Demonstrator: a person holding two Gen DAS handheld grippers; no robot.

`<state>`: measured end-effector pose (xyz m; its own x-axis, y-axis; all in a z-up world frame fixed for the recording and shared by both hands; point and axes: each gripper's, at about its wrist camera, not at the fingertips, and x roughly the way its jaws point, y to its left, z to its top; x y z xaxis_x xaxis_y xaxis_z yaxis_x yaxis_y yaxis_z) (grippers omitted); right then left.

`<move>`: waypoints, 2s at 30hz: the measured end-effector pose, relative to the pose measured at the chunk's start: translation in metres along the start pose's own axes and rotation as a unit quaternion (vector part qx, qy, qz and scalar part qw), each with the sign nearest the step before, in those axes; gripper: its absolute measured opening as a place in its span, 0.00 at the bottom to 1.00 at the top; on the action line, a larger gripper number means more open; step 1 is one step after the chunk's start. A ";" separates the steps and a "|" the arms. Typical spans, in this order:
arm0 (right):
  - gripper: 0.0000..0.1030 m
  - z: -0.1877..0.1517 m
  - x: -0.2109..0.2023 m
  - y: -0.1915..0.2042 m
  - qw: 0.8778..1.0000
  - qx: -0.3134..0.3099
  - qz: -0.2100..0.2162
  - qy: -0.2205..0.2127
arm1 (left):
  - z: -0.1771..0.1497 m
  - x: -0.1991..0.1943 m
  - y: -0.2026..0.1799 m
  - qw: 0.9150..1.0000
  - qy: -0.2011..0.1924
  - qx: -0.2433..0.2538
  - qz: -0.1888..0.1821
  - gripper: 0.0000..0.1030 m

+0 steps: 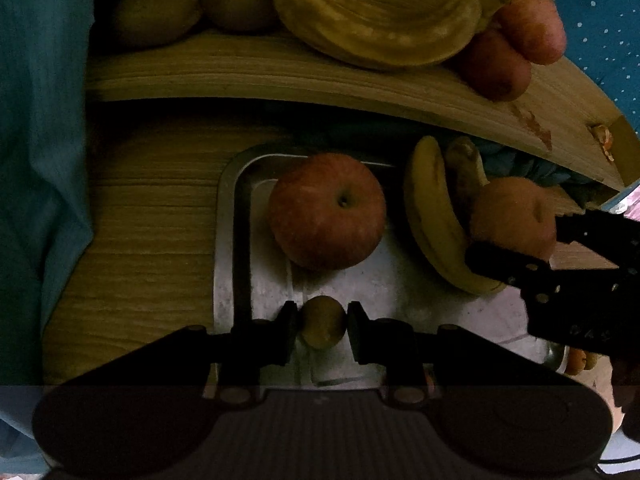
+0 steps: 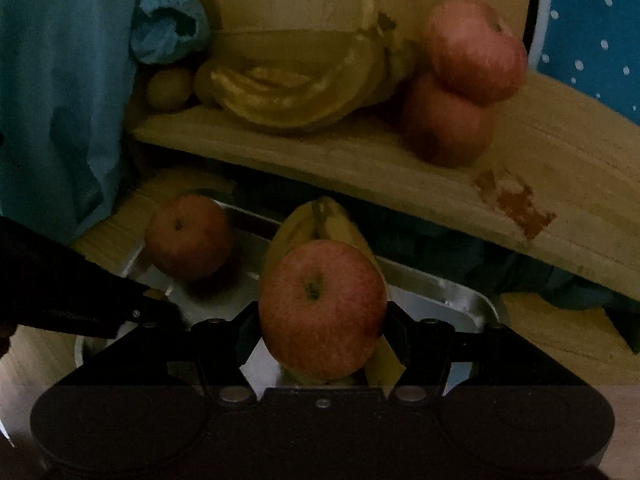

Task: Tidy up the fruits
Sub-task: 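Lift and carry the apple in the right tool while the left tool carries the kiwi over the tray, then open the left gripper to drop the kiwi while the right gripper releases the apple onto the bananas, then withdraw both tools from the tray toward the remaining loose fruit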

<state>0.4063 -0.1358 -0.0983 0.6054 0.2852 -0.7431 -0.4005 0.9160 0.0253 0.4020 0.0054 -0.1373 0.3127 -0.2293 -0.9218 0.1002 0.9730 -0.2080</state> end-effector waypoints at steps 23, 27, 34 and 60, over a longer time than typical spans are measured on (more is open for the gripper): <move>0.83 -0.009 -0.016 -0.006 0.999 0.019 -0.006 -0.037 | -0.008 -0.013 -0.015 0.999 -0.017 -0.002 0.028 0.63; 0.88 -0.015 -0.031 -0.005 0.998 0.018 -0.016 -0.051 | -0.012 -0.025 -0.018 0.999 -0.039 0.000 0.037 0.76; 0.97 -0.035 -0.067 -0.004 0.996 0.038 -0.033 -0.076 | -0.024 -0.052 -0.020 0.997 -0.063 0.001 0.045 0.93; 0.99 -0.123 -0.141 -0.001 0.991 0.095 -0.083 -0.038 | -0.090 -0.085 -0.048 0.997 -0.038 0.062 0.035 1.00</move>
<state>0.2364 -0.2113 -0.0754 0.7049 0.1400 -0.6953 -0.1586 0.9866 0.0378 0.2854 -0.0194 -0.0787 0.3933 -0.1662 -0.9043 0.1904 0.9769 -0.0967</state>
